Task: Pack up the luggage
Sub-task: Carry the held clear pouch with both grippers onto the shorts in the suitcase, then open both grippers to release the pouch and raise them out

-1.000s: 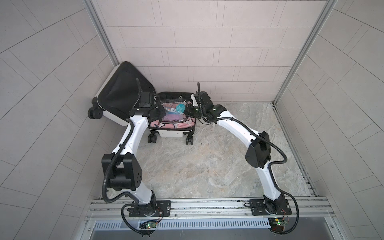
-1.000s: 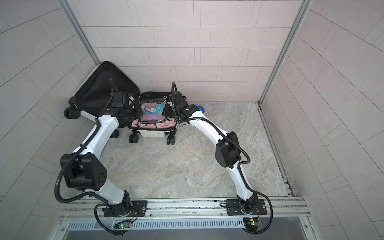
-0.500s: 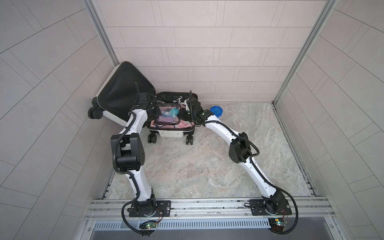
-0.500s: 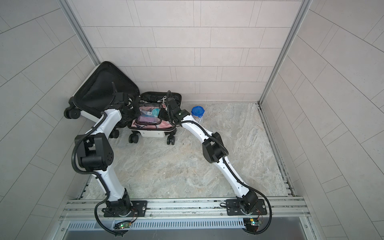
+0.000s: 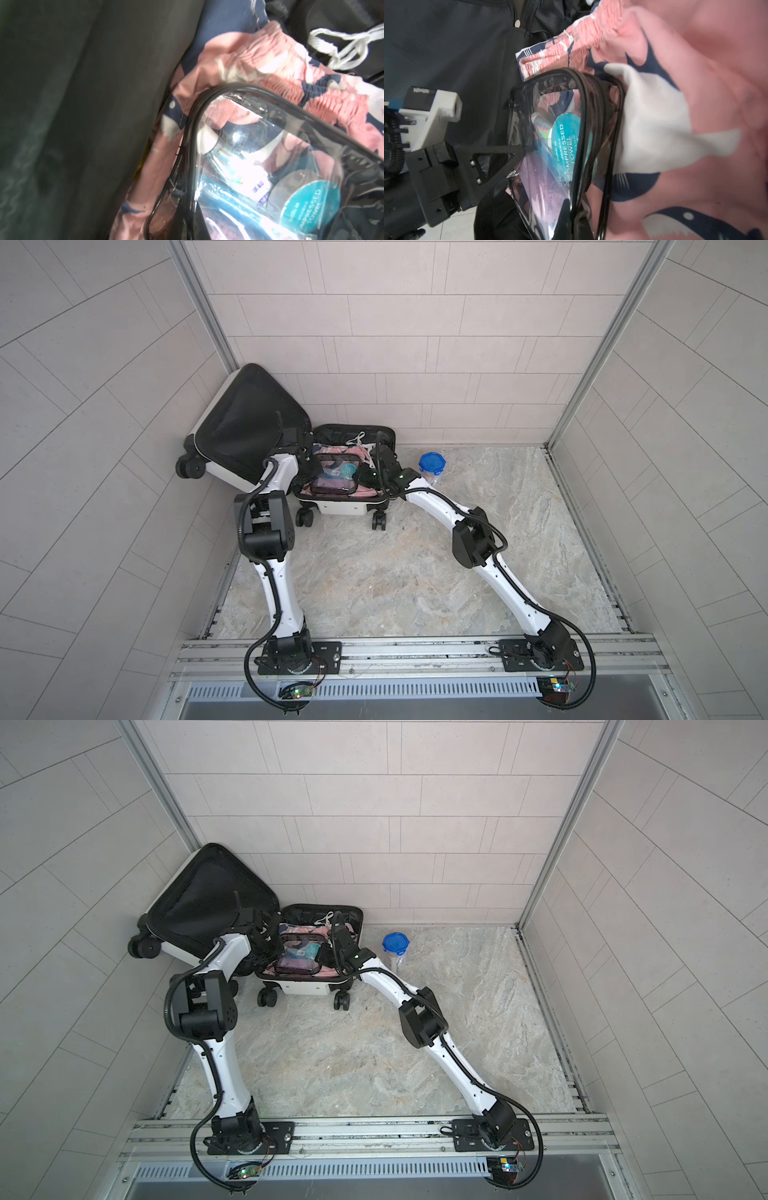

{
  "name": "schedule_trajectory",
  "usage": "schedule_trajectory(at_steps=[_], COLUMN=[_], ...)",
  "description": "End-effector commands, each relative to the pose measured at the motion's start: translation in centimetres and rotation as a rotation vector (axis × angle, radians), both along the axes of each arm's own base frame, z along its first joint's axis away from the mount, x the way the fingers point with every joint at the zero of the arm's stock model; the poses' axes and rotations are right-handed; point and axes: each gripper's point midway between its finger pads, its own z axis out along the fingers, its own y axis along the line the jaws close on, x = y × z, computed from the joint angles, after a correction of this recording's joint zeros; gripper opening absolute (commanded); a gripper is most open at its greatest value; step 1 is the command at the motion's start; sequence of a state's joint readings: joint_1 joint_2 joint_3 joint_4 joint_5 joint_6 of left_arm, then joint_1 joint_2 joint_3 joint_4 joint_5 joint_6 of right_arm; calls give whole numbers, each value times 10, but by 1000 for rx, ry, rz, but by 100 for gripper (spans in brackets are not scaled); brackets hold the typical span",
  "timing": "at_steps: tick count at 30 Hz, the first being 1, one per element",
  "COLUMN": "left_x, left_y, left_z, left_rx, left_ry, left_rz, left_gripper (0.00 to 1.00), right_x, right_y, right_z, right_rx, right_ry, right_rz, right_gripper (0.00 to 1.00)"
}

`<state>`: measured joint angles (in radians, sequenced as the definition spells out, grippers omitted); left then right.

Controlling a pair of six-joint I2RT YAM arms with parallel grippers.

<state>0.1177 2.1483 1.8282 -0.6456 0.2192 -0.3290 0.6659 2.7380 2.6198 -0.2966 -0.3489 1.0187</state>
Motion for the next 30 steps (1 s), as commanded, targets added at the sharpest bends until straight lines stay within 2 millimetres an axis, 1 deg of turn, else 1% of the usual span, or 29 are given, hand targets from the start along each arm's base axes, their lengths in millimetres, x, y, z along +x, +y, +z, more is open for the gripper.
schedule_trajectory(at_steps=[1, 4, 7, 10, 11, 15, 18, 24, 28, 29, 30], left_x=[-15, -16, -15, -13, -13, -13, -15, -13, -12, -12, -12], left_y=[-4, -4, -5, -5, -4, -1, 2, 5, 6, 5, 5], left_z=[-33, -34, -29, -23, -23, -27, -32, -27, -23, -21, -19], left_rx=[-10, -13, -16, -15, -12, -3, -2, -4, -7, -8, -13], left_ry=[127, 130, 123, 117, 120, 143, 154, 145, 143, 139, 135], left_rz=[-13, -11, -13, -16, -16, -18, -13, -4, -6, -10, -12], left_gripper=[0, 0, 0, 0, 0, 0, 0, 0, 0, 2, 10], right_x=[-9, -11, -12, -15, -15, -20, -24, -33, -44, -48, -51], right_y=[14, 13, 12, 9, 7, -1, -11, -32, -43, -46, -50], right_z=[5, 4, 13, 30, 39, 69, 88, 110, 127, 131, 136], right_rx=[-9, -28, -34, -37, -41, -59, -91, -170, -219, -236, -251], right_ry=[-31, -31, -42, -61, -75, -117, -141, -159, -186, -192, -201], right_rz=[19, 25, 32, 37, 37, 41, 41, 38, 70, 76, 79], right_gripper=[0, 0, 8, 24, 31, 54, 64, 73, 77, 78, 78])
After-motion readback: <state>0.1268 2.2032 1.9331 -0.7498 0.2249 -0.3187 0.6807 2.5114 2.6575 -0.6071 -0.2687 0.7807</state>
